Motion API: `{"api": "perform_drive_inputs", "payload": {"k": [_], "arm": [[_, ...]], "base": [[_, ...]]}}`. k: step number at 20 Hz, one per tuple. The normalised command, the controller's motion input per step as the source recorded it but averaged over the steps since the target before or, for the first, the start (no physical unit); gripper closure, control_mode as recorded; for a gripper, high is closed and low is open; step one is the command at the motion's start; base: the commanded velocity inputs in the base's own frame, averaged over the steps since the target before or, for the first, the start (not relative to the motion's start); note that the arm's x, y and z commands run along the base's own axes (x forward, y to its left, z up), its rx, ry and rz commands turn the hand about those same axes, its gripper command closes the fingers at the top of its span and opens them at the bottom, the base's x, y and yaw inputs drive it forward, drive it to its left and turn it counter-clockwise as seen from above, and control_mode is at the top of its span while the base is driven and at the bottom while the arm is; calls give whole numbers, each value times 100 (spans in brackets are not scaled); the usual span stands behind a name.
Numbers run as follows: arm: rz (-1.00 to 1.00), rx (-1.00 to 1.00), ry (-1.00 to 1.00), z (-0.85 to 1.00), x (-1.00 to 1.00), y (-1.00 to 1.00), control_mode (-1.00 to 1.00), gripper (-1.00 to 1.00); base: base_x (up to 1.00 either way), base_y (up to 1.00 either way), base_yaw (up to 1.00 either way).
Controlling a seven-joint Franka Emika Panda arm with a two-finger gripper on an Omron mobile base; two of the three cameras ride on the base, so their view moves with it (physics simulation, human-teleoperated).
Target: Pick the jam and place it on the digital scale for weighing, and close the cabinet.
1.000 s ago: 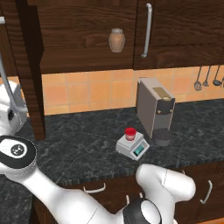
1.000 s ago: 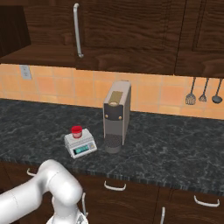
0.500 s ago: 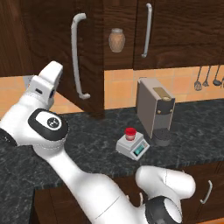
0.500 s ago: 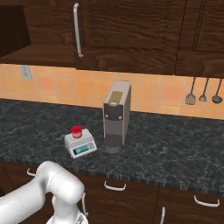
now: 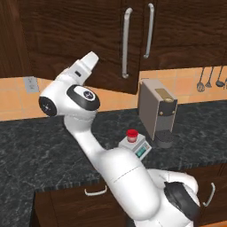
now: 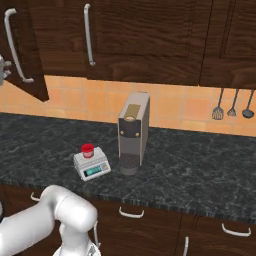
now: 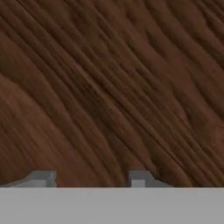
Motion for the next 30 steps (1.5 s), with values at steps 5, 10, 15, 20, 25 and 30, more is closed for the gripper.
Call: {"api": "perform_drive_inputs", "payload": {"k": [5, 10, 15, 20, 25, 30], "arm": [[19, 24, -7, 11, 83, -80, -100, -100], [19, 23, -4, 10, 97, -60, -100, -100], [17, 16, 0, 20, 100, -45, -100, -100], [19, 15, 0, 0, 100, -34, -100, -100], [11, 8, 2, -2, 51, -34, -100, -100], [0, 3, 9, 25, -5, -58, -100, -100]], "base": [[0, 0, 0], [0, 0, 0], [0, 0, 0], [0, 0, 0], [0, 0, 0], [0, 0, 0]]}}
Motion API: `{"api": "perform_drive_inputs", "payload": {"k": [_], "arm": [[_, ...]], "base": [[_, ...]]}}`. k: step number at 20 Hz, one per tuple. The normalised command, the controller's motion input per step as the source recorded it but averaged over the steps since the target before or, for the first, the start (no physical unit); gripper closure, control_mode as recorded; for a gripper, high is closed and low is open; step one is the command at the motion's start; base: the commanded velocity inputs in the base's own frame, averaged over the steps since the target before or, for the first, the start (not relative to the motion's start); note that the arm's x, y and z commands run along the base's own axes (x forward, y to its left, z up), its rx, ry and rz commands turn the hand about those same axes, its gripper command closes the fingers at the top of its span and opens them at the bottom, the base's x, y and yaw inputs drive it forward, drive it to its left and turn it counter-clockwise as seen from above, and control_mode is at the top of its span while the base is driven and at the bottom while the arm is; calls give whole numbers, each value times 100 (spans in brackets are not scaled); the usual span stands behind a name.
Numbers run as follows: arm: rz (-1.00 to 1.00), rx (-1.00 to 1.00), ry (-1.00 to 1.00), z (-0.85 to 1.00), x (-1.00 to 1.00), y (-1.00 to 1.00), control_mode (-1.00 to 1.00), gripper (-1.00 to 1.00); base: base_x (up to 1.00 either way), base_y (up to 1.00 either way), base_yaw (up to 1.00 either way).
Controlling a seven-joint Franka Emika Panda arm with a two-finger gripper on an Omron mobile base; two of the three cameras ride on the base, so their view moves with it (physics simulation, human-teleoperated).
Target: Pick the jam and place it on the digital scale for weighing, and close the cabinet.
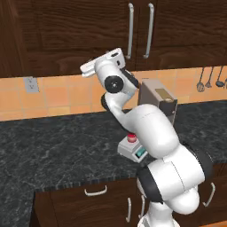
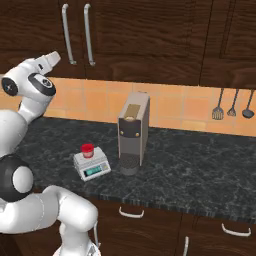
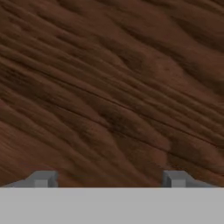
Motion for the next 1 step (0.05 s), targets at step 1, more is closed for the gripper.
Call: {"api": "perform_drive_inputs", "payload": {"k": [1], "arm": [[0, 1, 14, 19, 0, -56, -100, -100]], "base": [[0, 0, 0]]}}
